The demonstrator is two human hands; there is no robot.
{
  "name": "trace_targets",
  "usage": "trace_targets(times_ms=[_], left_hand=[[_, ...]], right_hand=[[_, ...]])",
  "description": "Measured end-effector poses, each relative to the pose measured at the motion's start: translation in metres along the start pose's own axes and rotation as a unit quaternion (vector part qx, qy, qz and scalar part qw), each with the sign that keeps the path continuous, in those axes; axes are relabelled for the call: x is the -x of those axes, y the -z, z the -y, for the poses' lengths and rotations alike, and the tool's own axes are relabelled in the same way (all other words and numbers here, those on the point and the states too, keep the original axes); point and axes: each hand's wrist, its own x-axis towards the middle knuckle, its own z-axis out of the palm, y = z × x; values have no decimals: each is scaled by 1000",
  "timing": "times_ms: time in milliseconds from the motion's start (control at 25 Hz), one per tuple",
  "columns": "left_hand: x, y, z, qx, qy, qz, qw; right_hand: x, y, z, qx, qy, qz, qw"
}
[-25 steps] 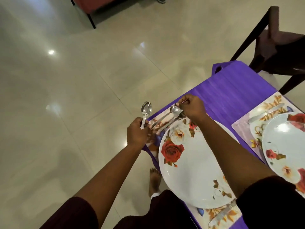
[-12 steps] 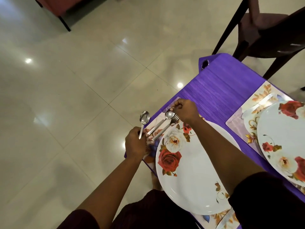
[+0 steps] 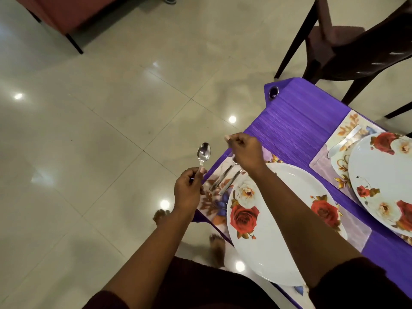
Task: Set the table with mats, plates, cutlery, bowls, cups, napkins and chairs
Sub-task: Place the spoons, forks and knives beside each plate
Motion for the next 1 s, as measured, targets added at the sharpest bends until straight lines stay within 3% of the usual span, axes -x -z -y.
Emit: trace_targets(times_ms=[80,160,280,400,560,800,1000], left_hand=[[-16,22,-8,2,-12,43,999],[-41,51,-17,-6,-24,68,997],[-87,97,-36,-26,-20,115,993],[-140,134,-59,-66,-30,160,984],[-197,156,-84,-41,-10,191,981],[-271,112,-120,-27,5,253,967],[-356,35,-185,-100,-13,334,937]], right_hand=[[4,-34,23,-19,1,78,997],[-4,-67,43,17,5,97,995],[-28,-110,66,86,-6,61,994],[-55,-151,87,61,-47,2,997],[-88,-185,115,26,-75,-68,995],[-158,-169,107,-40,-115,-156,980],[-247,-121,94,-165,-164,-236,943]])
